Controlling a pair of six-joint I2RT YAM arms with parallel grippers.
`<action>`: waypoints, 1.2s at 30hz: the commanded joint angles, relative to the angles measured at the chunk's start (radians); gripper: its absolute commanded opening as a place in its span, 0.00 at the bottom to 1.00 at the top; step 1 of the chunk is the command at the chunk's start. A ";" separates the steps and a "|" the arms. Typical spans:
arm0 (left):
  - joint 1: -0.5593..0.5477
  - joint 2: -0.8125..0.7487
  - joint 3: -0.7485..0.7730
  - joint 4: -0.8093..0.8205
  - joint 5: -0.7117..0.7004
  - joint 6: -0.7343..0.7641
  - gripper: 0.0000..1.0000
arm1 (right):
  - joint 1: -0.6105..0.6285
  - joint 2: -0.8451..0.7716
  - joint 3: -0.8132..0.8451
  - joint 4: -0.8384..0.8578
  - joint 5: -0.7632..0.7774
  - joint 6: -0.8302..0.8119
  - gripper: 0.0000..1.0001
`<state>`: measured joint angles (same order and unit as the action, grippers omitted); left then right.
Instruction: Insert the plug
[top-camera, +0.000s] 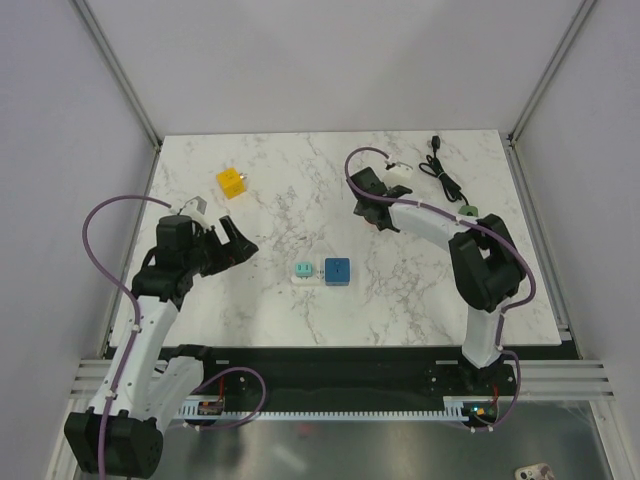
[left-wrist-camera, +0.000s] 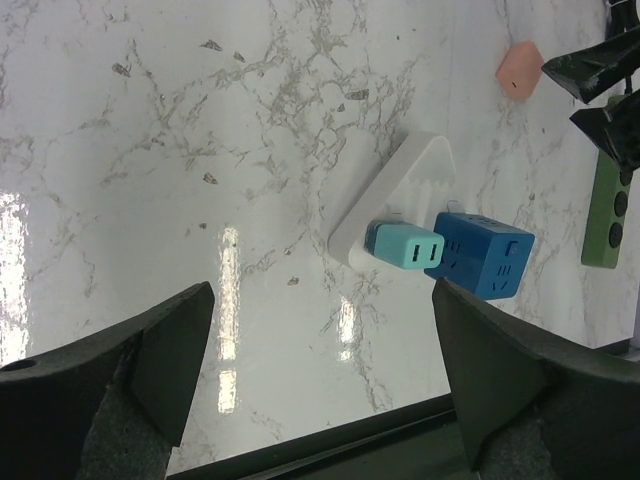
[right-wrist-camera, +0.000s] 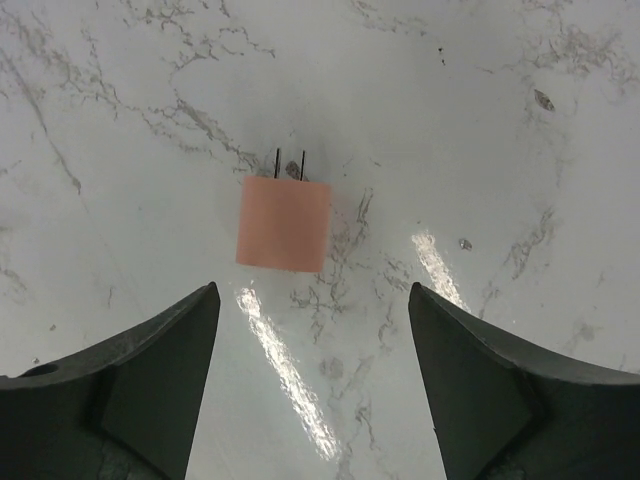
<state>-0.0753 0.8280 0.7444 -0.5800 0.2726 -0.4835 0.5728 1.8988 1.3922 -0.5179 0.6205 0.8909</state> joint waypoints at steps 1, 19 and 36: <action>-0.003 0.011 -0.007 0.032 0.020 0.040 0.97 | -0.005 0.034 0.030 0.076 0.091 0.123 0.84; -0.001 0.011 -0.004 0.031 0.017 0.039 0.95 | -0.014 0.183 0.019 0.217 0.062 -0.053 0.40; -0.001 0.152 0.073 0.203 0.496 -0.130 0.82 | -0.025 -0.414 -0.239 0.302 -0.617 -0.754 0.00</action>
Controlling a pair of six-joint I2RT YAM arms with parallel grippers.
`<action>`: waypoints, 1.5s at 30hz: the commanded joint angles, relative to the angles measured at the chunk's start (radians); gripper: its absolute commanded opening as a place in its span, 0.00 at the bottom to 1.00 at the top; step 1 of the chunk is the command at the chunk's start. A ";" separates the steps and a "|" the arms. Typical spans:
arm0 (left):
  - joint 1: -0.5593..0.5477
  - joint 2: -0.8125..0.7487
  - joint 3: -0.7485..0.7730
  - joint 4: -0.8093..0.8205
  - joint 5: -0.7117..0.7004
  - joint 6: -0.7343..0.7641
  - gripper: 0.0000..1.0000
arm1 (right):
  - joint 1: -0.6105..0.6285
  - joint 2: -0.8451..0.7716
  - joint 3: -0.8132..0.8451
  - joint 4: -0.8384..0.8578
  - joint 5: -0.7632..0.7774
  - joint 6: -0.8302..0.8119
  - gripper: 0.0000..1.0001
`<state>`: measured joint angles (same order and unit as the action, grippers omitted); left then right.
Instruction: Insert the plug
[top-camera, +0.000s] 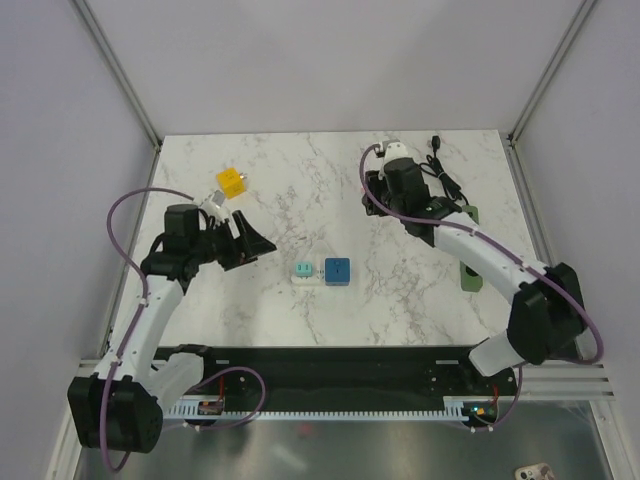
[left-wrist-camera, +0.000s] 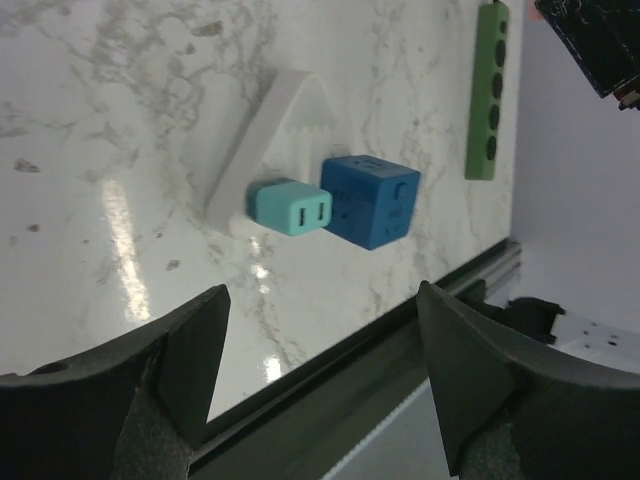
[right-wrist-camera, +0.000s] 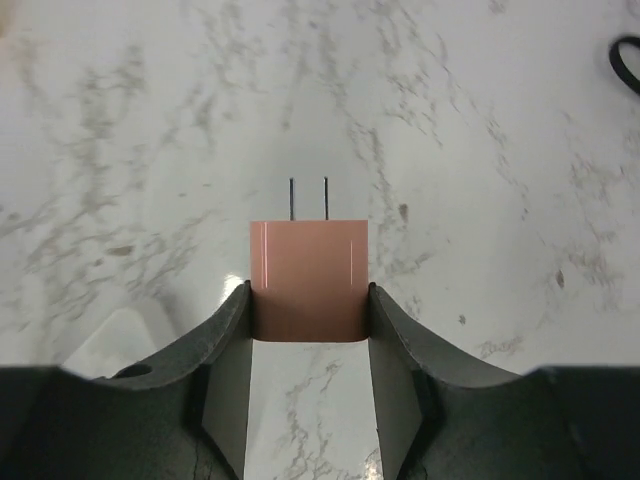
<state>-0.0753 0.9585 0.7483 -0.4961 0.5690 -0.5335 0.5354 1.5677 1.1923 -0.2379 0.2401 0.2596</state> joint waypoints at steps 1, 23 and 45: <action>-0.001 0.035 0.116 0.117 0.241 -0.080 0.82 | 0.021 -0.130 -0.049 0.031 -0.327 -0.126 0.00; -0.127 0.126 0.155 0.168 0.399 -0.164 0.79 | 0.388 -0.296 -0.129 0.181 -0.418 -0.151 0.00; -0.155 0.126 -0.038 0.455 0.548 -0.408 0.19 | 0.442 -0.255 -0.109 0.160 -0.388 -0.134 0.01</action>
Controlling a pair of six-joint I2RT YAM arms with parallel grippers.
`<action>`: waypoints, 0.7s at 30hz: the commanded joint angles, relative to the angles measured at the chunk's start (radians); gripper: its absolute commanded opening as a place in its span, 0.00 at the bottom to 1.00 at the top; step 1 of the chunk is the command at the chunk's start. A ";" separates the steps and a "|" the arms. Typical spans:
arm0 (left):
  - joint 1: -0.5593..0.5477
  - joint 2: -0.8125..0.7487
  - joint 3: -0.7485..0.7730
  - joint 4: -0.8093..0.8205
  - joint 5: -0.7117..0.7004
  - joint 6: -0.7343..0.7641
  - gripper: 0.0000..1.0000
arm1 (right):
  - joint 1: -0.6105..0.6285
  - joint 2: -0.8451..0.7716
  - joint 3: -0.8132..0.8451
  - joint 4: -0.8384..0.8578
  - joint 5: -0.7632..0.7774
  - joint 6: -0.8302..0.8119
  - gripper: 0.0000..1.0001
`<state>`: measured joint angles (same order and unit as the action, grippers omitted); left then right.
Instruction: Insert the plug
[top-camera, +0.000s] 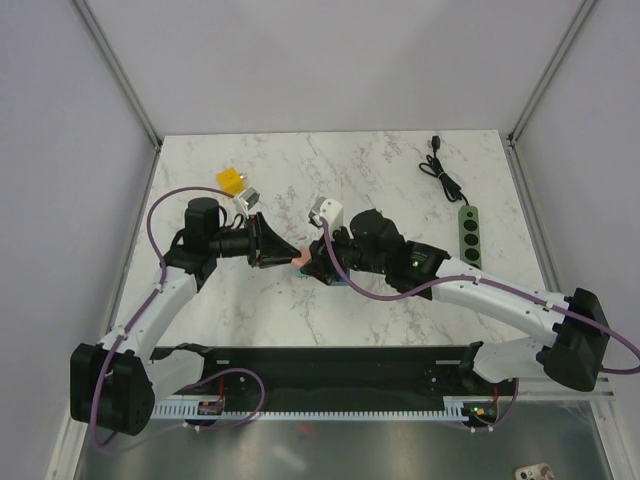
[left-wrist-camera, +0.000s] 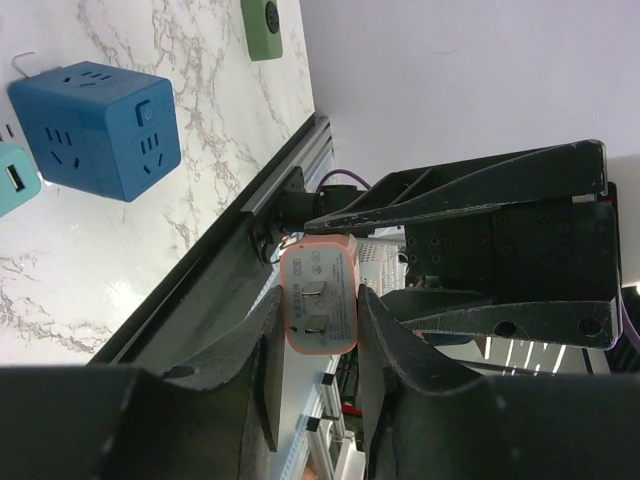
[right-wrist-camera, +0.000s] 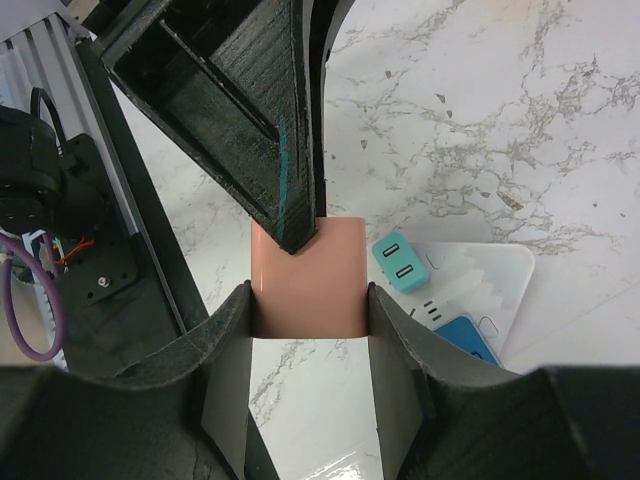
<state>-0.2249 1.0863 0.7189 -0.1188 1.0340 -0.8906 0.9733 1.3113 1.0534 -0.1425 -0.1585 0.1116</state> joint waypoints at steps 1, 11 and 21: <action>-0.007 0.004 -0.009 0.076 0.089 -0.054 0.09 | 0.004 0.000 0.027 0.064 0.019 0.014 0.02; -0.005 -0.003 -0.018 0.146 0.075 -0.097 0.02 | 0.001 -0.021 0.039 0.037 0.152 0.156 0.70; -0.005 -0.065 -0.018 0.428 0.021 -0.254 0.02 | -0.080 -0.175 -0.114 0.174 0.073 0.664 0.89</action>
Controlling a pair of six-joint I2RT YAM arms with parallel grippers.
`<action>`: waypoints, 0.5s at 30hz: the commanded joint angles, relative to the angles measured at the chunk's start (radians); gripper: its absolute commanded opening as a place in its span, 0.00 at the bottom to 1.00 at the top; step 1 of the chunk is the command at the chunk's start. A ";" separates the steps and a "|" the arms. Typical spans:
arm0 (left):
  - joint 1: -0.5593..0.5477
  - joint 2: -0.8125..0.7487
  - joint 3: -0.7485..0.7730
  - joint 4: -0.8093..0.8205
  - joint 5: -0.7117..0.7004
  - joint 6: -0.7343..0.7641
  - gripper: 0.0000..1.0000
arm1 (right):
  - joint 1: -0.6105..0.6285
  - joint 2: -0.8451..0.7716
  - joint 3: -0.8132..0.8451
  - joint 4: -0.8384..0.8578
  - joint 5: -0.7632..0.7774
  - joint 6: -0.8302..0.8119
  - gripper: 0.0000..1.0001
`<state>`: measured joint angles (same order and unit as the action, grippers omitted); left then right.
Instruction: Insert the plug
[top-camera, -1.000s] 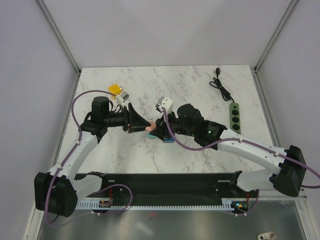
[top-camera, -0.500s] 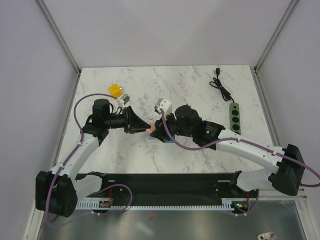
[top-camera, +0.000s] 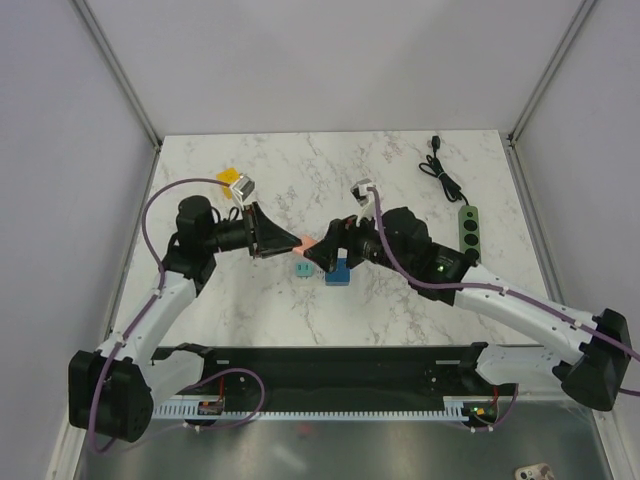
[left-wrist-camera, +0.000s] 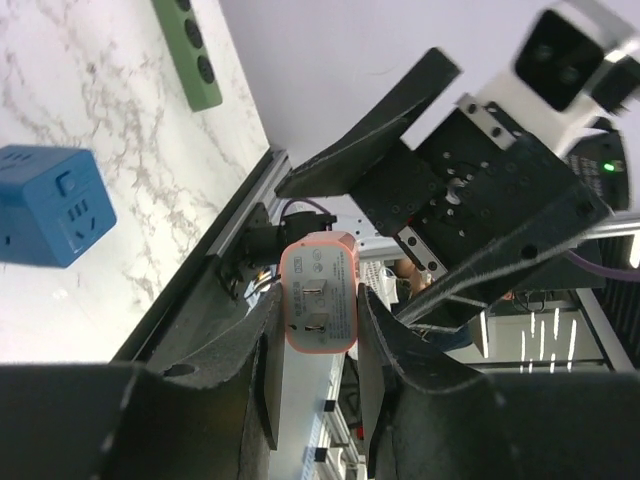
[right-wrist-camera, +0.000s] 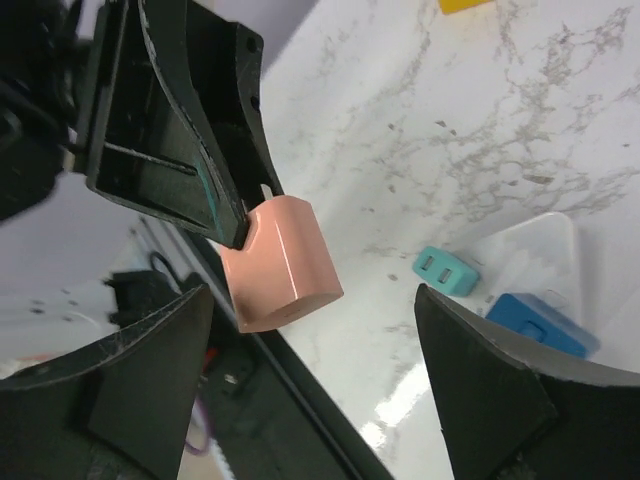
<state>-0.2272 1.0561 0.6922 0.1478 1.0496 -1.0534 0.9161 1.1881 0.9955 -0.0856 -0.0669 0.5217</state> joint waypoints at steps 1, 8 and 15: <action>-0.004 -0.041 0.007 0.197 0.004 -0.108 0.02 | -0.029 -0.077 -0.086 0.173 -0.045 0.305 0.88; -0.017 -0.085 -0.022 0.432 -0.036 -0.229 0.02 | -0.031 -0.094 -0.219 0.560 -0.131 0.526 0.79; -0.032 -0.110 -0.017 0.487 -0.066 -0.234 0.02 | -0.031 -0.100 -0.229 0.695 -0.139 0.561 0.61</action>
<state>-0.2523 0.9733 0.6754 0.5350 1.0187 -1.2442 0.8818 1.0988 0.7650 0.4709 -0.1871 1.0325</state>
